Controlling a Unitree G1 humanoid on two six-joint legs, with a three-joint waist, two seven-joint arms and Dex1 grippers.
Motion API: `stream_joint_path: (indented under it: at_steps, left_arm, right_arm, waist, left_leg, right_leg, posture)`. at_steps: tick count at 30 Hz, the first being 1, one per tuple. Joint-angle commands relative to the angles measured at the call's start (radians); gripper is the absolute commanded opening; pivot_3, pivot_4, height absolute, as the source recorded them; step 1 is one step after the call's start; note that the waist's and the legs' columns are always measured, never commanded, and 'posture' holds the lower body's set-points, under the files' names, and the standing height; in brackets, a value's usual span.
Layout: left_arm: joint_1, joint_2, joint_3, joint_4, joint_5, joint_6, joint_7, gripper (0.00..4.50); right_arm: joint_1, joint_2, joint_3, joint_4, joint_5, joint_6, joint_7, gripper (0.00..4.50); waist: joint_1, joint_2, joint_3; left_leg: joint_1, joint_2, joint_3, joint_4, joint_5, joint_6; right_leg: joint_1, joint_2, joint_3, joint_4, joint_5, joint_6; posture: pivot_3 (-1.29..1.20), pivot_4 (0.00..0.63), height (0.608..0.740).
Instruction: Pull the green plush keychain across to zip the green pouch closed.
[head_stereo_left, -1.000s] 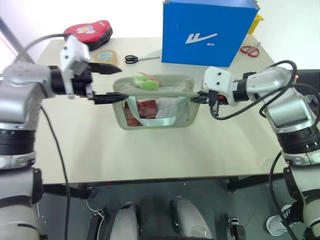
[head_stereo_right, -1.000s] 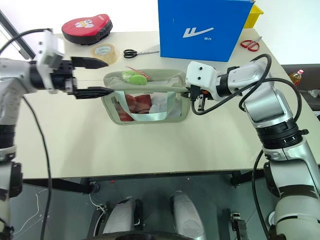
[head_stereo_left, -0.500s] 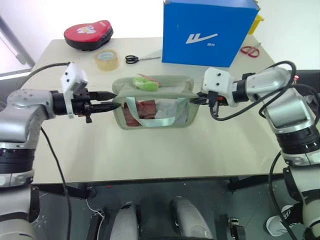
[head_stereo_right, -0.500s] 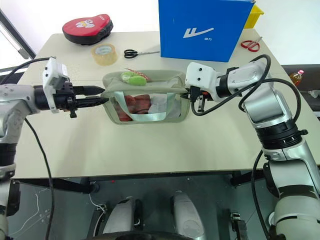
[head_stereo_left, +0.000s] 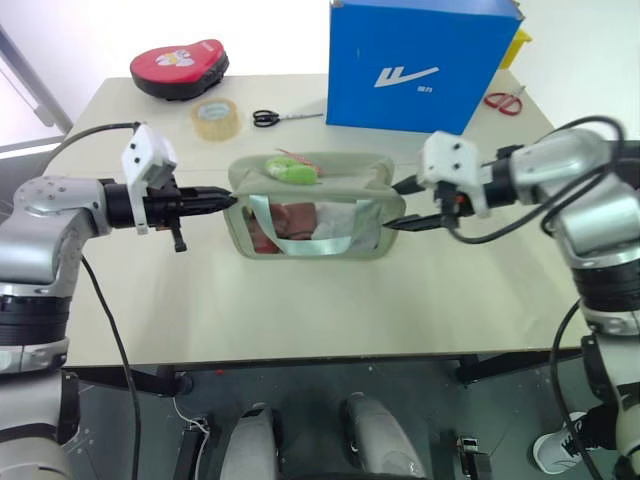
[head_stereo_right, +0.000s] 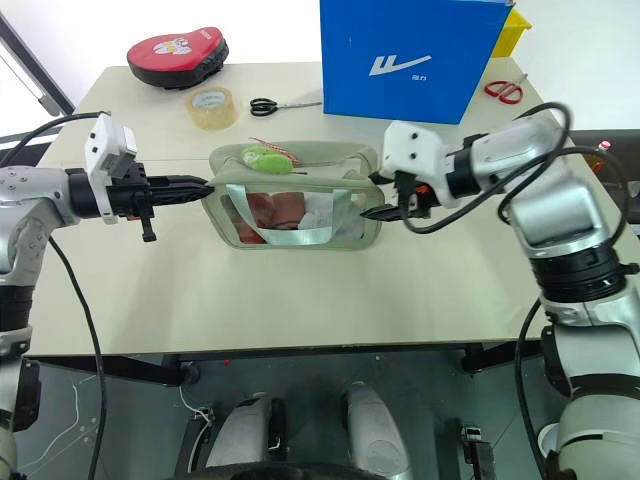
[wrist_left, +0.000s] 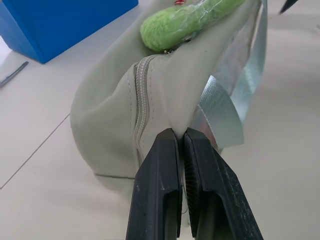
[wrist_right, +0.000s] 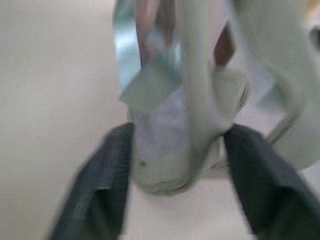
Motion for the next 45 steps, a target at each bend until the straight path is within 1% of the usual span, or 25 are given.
stream_joint_path:
  at_steps: [1,8,12,15,19,20,21,22,26,28,30,32,34,37,39,41,43,44,45]
  left_arm:
    - [-0.002,0.006,-0.001,-0.010,0.005,-0.022,-0.009,0.00]
    - [-0.004,-0.008,-0.015,-0.016,0.010,-0.025,0.000,0.00]
    - [-0.004,-0.011,-0.017,-0.022,0.011,-0.023,0.004,0.00]
    - [0.002,-0.012,-0.016,-0.035,0.009,-0.017,0.010,0.00]
    - [0.011,-0.007,-0.012,-0.044,0.010,-0.017,0.015,0.00]
    - [0.013,-0.006,-0.011,-0.045,0.010,-0.017,0.016,0.00]
    - [0.014,-0.006,-0.010,-0.046,0.009,-0.017,0.018,0.00]
    - [0.015,-0.006,-0.009,-0.047,0.009,-0.017,0.019,0.00]
    - [0.022,-0.005,-0.007,-0.049,0.012,-0.018,0.030,0.00]
    - [0.026,-0.004,-0.003,-0.049,0.012,-0.017,0.036,0.00]
    - [0.038,0.000,0.008,-0.050,0.006,-0.006,0.045,0.00]
    - [0.061,0.010,0.021,-0.055,0.002,0.000,0.050,0.00]
    - [0.078,0.016,0.028,-0.060,-0.001,0.001,0.052,0.00]
    - [0.097,0.020,0.036,-0.071,-0.008,0.010,0.065,0.00]
    - [0.103,0.021,0.039,-0.075,-0.011,0.013,0.071,0.00]
    - [0.112,0.023,0.047,-0.083,-0.016,0.018,0.078,0.00]
    - [0.122,0.027,0.053,-0.091,-0.022,0.023,0.081,0.00]
    - [0.125,0.030,0.053,-0.094,-0.024,0.024,0.081,0.00]
    - [0.127,0.032,0.054,-0.095,-0.027,0.025,0.081,0.00]
  right_arm:
    - [-0.111,0.061,-0.028,-0.008,0.035,-0.001,-0.049,4.45]
    - [-0.256,0.270,0.121,0.122,-0.065,0.000,-0.167,4.45]
    - [-0.299,0.339,0.168,0.186,-0.095,0.023,-0.198,4.45]
    - [-0.309,0.353,0.191,0.212,-0.113,0.039,-0.200,3.63]
    - [-0.307,0.338,0.170,0.187,-0.081,0.077,-0.175,1.52]
    - [-0.303,0.332,0.168,0.176,-0.074,0.083,-0.166,1.08]
    - [-0.300,0.327,0.167,0.169,-0.070,0.087,-0.161,0.47]
    - [-0.298,0.325,0.167,0.165,-0.068,0.093,-0.159,0.04]
    - [-0.278,0.285,0.138,0.140,-0.045,0.133,-0.156,0.04]
    - [-0.269,0.257,0.097,0.135,-0.038,0.163,-0.189,0.04]
    - [-0.251,0.184,0.052,0.166,-0.063,0.166,-0.222,0.04]
    - [-0.212,0.070,0.004,0.203,-0.096,0.145,-0.247,0.04]
    - [-0.181,0.002,-0.017,0.217,-0.106,0.132,-0.262,0.04]
    - [-0.099,-0.099,-0.049,0.233,-0.136,0.102,-0.291,0.04]
    - [-0.066,-0.133,-0.054,0.244,-0.156,0.086,-0.314,0.04]
    - [0.015,-0.187,-0.056,0.245,-0.191,0.061,-0.336,0.04]
    - [0.097,-0.223,-0.051,0.209,-0.199,0.050,-0.332,0.04]
    - [0.123,-0.232,-0.049,0.190,-0.195,0.048,-0.327,0.04]
    - [0.184,-0.228,-0.027,0.137,-0.194,0.050,-0.321,0.04]
  waist:
    - [-0.004,0.000,0.000]
    - [0.002,0.000,0.000]
    - [0.005,0.000,0.000]
    - [0.004,0.000,0.000]
    - [0.004,0.000,0.000]
    - [0.003,0.000,0.000]
    - [0.003,0.000,0.000]
    - [0.003,0.000,0.000]
    - [0.004,0.000,0.000]
    - [0.006,0.000,0.000]
    - [0.008,0.000,0.000]
    - [0.016,0.000,0.000]
    - [0.024,0.000,0.000]
    - [0.023,0.000,0.000]
    - [0.015,0.000,0.000]
    - [0.011,0.000,0.000]
    - [0.013,0.000,0.000]
    - [0.015,0.000,0.000]
    - [0.017,0.000,0.000]
  left_leg:
    - [0.000,0.000,0.000,0.000,0.000,0.000]
    - [0.000,0.000,0.000,0.000,0.000,0.000]
    - [-0.001,0.000,0.000,0.000,0.000,0.000]
    - [-0.001,0.000,0.000,0.000,0.000,0.000]
    - [-0.001,0.000,-0.001,0.000,0.000,0.000]
    - [-0.001,0.000,-0.001,0.000,0.000,0.000]
    - [-0.001,0.000,-0.001,0.000,0.000,0.000]
    - [-0.001,0.000,-0.001,0.000,0.000,0.000]
    - [-0.001,0.000,-0.001,0.000,0.000,0.000]
    - [-0.001,0.000,-0.001,0.000,0.000,0.000]
    - [-0.001,0.000,-0.001,0.000,0.000,0.000]
    - [-0.001,-0.001,-0.001,0.000,0.000,0.000]
    - [-0.001,-0.001,0.000,0.000,0.000,0.000]
    - [0.000,-0.001,0.003,-0.001,-0.001,0.001]
    - [0.000,0.000,0.004,-0.001,-0.001,0.001]
    - [0.001,0.000,0.004,-0.002,-0.001,0.001]
    - [0.001,0.000,0.004,-0.002,-0.001,0.001]
    - [0.000,0.000,0.004,-0.002,-0.001,0.001]
    - [0.000,0.000,0.004,-0.001,-0.001,0.001]
  right_leg:
    - [0.000,0.000,0.000,0.000,0.000,0.000]
    - [0.000,0.000,0.000,0.001,0.000,0.000]
    - [0.000,-0.001,0.000,0.000,0.000,0.000]
    - [0.000,-0.001,-0.001,0.000,0.000,0.000]
    - [0.000,-0.001,-0.001,0.000,0.000,0.000]
    - [0.000,-0.001,-0.001,0.000,0.000,0.000]
    - [0.000,-0.001,-0.001,0.000,0.000,0.000]
    - [0.000,-0.001,-0.001,0.000,0.000,0.000]
    - [0.000,-0.001,-0.001,0.000,0.000,0.000]
    - [0.000,-0.001,-0.001,0.000,0.000,0.000]
    - [0.000,-0.001,-0.001,0.000,0.000,0.000]
    - [0.000,-0.001,-0.001,0.000,0.000,0.000]
    - [0.000,-0.002,-0.001,-0.002,0.000,0.000]
    - [0.000,-0.001,0.000,-0.002,0.000,0.000]
    - [0.000,0.000,0.001,-0.002,0.000,0.000]
    - [0.000,0.001,0.002,-0.001,0.000,0.000]
    - [0.000,0.001,0.002,-0.001,0.000,0.000]
    - [0.000,0.001,0.002,-0.002,0.000,0.000]
    - [0.000,0.001,0.002,-0.002,0.000,0.000]
  posture:
    - [0.00,0.150,0.737]
    - [0.00,0.150,0.737]
    - [0.00,0.150,0.737]
    - [0.00,0.150,0.737]
    - [0.00,0.150,0.737]
    - [0.00,0.150,0.737]
    - [0.00,0.150,0.737]
    - [0.00,0.150,0.737]
    - [0.00,0.150,0.737]
    - [0.00,0.150,0.737]
    - [0.00,0.150,0.737]
    - [0.00,0.150,0.737]
    - [0.00,0.150,0.737]
    - [0.00,0.150,0.737]
    - [0.00,0.150,0.737]
    - [0.00,0.150,0.737]
    - [0.00,0.150,0.737]
    - [0.00,0.150,0.737]
    - [0.00,0.150,0.737]
